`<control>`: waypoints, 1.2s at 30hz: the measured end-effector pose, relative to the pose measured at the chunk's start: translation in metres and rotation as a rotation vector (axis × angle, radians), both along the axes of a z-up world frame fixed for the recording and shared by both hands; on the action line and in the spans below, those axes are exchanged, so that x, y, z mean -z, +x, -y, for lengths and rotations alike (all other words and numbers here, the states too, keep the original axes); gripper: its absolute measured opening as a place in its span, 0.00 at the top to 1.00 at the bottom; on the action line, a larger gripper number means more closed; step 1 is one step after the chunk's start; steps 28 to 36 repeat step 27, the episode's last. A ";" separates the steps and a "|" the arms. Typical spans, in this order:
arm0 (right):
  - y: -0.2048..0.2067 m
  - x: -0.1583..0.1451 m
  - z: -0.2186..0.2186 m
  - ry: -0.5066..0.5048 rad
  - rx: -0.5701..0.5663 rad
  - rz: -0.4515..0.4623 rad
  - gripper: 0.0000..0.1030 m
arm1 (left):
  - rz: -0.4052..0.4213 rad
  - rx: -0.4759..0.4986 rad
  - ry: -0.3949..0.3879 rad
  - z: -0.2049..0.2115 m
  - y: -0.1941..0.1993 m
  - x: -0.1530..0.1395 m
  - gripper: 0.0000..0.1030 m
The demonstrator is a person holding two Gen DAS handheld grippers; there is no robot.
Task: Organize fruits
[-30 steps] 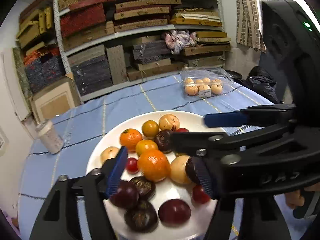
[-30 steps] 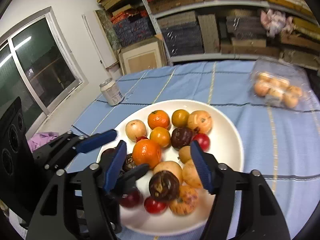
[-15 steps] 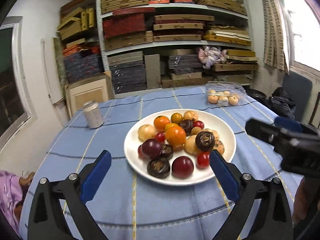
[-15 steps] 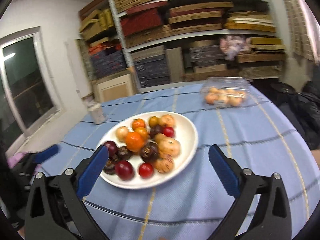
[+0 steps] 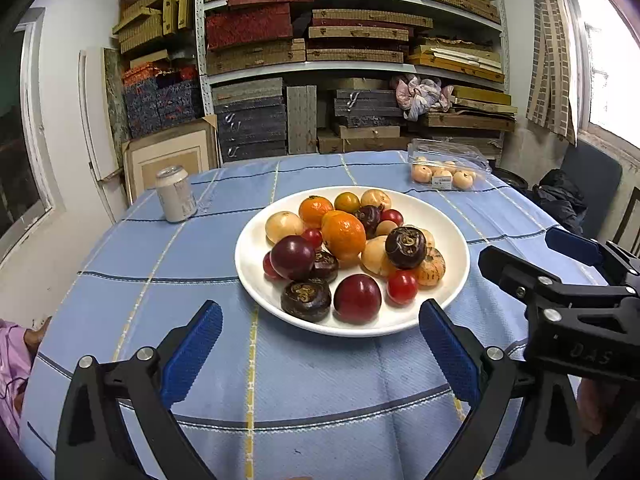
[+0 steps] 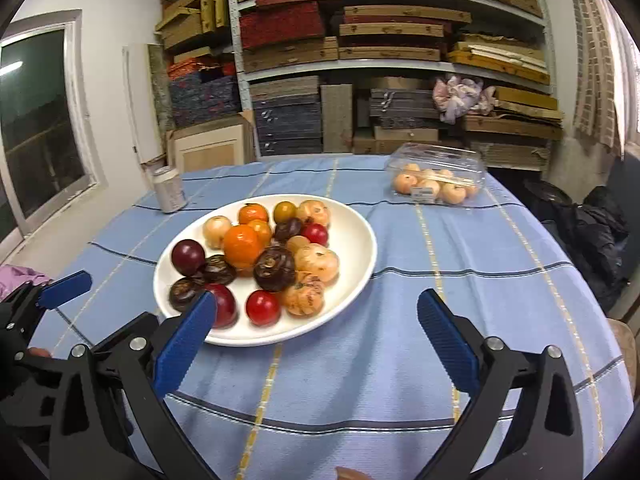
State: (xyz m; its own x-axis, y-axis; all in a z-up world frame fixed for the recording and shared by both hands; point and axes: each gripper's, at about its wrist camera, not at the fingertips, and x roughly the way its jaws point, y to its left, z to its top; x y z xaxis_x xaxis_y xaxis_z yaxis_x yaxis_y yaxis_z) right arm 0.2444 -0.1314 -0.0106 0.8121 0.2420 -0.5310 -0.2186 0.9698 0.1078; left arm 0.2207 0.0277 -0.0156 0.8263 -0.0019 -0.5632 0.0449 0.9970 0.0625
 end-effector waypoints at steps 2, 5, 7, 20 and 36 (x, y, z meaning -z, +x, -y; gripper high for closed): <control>-0.001 0.000 -0.001 0.005 -0.009 0.002 0.04 | -0.004 -0.005 0.000 0.001 -0.001 0.000 0.04; -0.002 0.000 -0.002 0.008 -0.018 0.010 0.04 | 0.002 -0.007 0.006 0.002 -0.001 -0.001 0.04; -0.003 -0.001 -0.001 0.010 -0.020 0.010 0.04 | -0.001 -0.002 0.000 0.003 -0.002 0.000 0.04; -0.008 -0.002 -0.003 0.017 -0.027 0.019 0.04 | 0.014 0.036 -0.036 0.006 -0.009 0.001 0.04; -0.008 -0.005 0.001 0.038 -0.020 0.027 0.04 | 0.033 -0.020 -0.033 -0.002 -0.009 -0.001 0.04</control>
